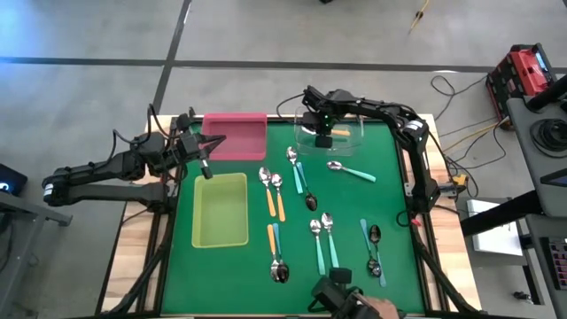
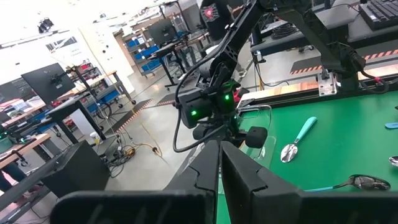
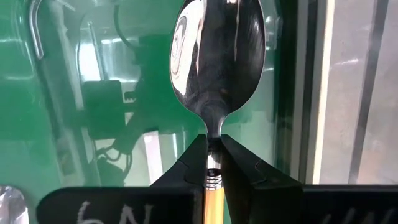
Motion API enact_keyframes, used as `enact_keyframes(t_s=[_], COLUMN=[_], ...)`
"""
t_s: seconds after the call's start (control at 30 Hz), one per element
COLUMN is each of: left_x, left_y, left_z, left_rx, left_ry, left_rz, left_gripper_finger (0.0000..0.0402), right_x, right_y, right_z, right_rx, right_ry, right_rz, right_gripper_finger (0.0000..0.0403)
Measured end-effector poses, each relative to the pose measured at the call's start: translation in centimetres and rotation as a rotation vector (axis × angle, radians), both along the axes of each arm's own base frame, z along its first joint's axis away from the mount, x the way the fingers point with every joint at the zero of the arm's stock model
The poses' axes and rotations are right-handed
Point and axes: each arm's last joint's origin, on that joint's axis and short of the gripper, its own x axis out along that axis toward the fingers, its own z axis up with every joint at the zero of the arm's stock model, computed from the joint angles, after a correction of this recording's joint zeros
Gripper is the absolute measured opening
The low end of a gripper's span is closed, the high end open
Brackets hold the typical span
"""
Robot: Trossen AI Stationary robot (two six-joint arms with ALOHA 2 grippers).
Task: Sort silverware by color (type)
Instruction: Put the yellow spoon into the transparent bin, then put the blue spoon into the yellow bin
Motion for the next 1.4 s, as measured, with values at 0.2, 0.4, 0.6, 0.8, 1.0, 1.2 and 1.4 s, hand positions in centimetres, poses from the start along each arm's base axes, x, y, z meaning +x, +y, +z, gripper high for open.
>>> enact_keyframes(t_s=[0.2, 0.4, 0.6, 0.8, 1.0, 1.2, 1.4], left_x=[0.0, 0.1, 0.1, 0.1, 0.1, 0.1, 0.2], left_y=[0.0, 0.0, 0.0, 0.0, 0.0, 0.0, 0.0], left_z=[0.0, 0.0, 0.0, 0.0, -0.1, -0.1, -0.1], left_rx=[0.000, 0.000, 0.000, 0.000, 0.000, 0.009, 0.009], left_ry=[0.000, 0.002, 0.002, 0.003, 0.006, 0.011, 0.012], left_rz=[0.000, 0.000, 0.000, 0.000, 0.000, -0.001, -0.001], left_gripper_finger=[0.0000, 0.0000, 0.0000, 0.0000, 0.0000, 0.0000, 0.0000], right_x=[-0.3, -0.3, -0.3, -0.3, -0.3, -0.2, 0.0], right_y=[0.2, 0.3, 0.3, 0.3, 0.3, 0.2, 0.1], right_z=[-0.1, -0.1, -0.1, -0.1, -0.1, -0.1, 0.9], right_rx=[0.027, 0.037, 0.037, 0.037, 0.039, 0.034, 0.035], right_ry=[0.024, 0.026, 0.025, 0.024, 0.018, 0.012, -0.012], right_rz=[-0.027, -0.047, -0.047, -0.049, -0.073, -0.073, -0.136], right_gripper_finger=[0.0020, 0.0020, 0.0020, 0.0020, 0.0043, 0.0086, 0.0109])
